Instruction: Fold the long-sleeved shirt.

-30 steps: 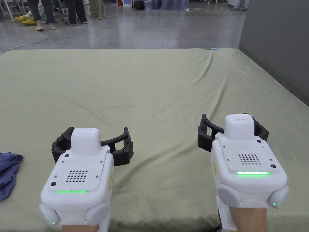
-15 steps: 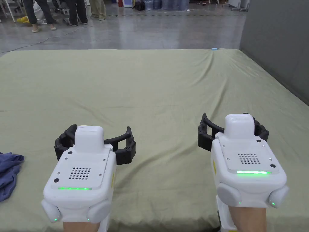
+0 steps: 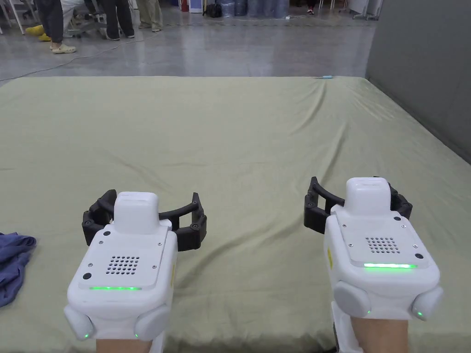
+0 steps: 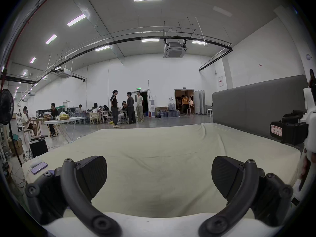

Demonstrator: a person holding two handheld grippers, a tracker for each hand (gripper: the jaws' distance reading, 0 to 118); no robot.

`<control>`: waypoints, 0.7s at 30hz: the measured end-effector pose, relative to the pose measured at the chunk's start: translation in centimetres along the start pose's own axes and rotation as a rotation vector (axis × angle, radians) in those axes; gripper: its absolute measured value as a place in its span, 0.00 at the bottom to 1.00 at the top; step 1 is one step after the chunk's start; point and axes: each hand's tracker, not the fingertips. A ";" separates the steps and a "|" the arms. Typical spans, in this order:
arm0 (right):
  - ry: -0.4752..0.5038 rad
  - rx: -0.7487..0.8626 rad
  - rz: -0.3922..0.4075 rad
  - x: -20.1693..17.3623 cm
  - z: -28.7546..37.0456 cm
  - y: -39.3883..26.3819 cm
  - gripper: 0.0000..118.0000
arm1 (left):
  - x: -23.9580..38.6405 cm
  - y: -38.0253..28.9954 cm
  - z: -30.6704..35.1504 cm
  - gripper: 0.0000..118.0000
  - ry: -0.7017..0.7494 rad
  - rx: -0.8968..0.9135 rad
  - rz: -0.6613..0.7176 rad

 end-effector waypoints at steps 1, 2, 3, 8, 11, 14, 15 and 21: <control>-0.001 -0.001 -0.001 0.0 0.0 0.0 0.75 | 0.0 0.0 0.0 0.99 -0.002 0.000 0.003; 0.001 -0.002 -0.002 0.0 0.1 -0.1 0.75 | -0.1 0.0 0.1 0.99 -0.003 -0.001 0.004; 0.001 -0.003 -0.002 0.0 0.1 -0.1 0.75 | -0.1 0.0 0.2 0.99 -0.003 0.001 0.004; 0.008 -0.003 0.009 -0.1 0.1 -0.3 0.75 | -0.2 -0.1 0.4 0.99 -0.007 -0.003 -0.003; 0.003 -0.007 0.010 0.0 0.0 -0.2 0.75 | -0.4 -0.2 0.5 0.99 -0.001 -0.003 0.004; 0.002 -0.008 0.006 0.1 0.0 -0.2 0.75 | -0.4 -0.2 0.5 0.99 -0.001 -0.002 0.009; 0.001 -0.009 0.007 0.1 0.0 -0.2 0.75 | -0.4 -0.2 0.5 0.99 -0.001 -0.001 0.010; 0.008 -0.007 0.001 0.1 -0.2 -0.2 0.75 | 0.0 -0.2 0.4 0.99 -0.018 0.003 0.003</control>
